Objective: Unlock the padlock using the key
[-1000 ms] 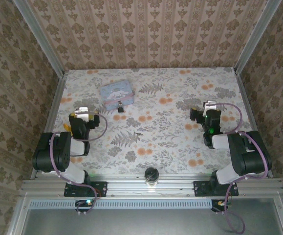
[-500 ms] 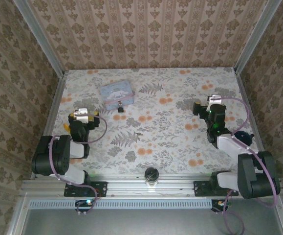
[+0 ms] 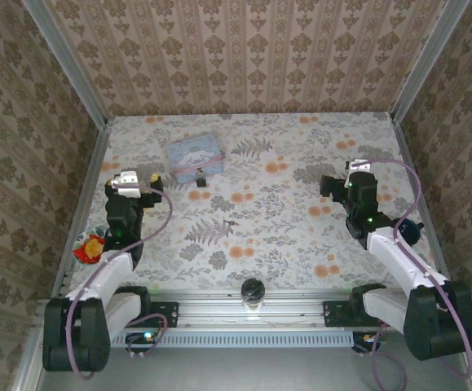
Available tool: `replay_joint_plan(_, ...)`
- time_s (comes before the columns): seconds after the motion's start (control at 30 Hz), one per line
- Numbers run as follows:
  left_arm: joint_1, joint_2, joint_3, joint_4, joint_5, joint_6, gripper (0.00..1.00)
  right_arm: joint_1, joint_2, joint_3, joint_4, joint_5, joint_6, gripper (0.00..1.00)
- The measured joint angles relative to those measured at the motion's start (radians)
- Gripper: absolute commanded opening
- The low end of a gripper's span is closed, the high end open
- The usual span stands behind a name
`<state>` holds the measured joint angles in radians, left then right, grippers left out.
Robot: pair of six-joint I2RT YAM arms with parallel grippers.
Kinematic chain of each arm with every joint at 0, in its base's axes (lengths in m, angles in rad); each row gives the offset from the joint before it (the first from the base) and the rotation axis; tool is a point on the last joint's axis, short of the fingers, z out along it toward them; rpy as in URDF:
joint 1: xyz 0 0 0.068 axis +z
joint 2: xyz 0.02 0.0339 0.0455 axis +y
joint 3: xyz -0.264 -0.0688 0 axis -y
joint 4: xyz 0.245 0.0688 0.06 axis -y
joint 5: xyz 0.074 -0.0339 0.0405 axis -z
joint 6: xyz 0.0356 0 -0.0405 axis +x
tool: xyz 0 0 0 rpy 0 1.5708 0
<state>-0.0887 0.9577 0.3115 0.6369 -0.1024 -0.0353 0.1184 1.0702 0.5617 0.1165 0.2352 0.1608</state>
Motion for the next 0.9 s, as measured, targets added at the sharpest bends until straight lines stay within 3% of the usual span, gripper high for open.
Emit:
replay_joint_plan(0.17,-0.051,-0.104,0.047,-0.212,-0.007,-0.093,1.0,0.086,-0.048,0.045,-0.123,0.026,0.0,1.0)
replay_joint_plan(0.37,-0.13,-0.12,0.128,-0.422,0.002,-0.21,1.0,0.216,-0.043,0.156,-0.308,0.051,0.005,0.99)
replay_joint_plan(0.57,-0.209,-0.086,0.15,-0.518,0.042,-0.333,1.0,0.355,0.046,0.285,-0.464,0.034,0.042,0.89)
replay_joint_plan(0.9,-0.245,-0.082,0.15,-0.617,0.072,-0.451,1.0,0.513,0.307,0.425,-0.581,-0.142,0.022,0.68)
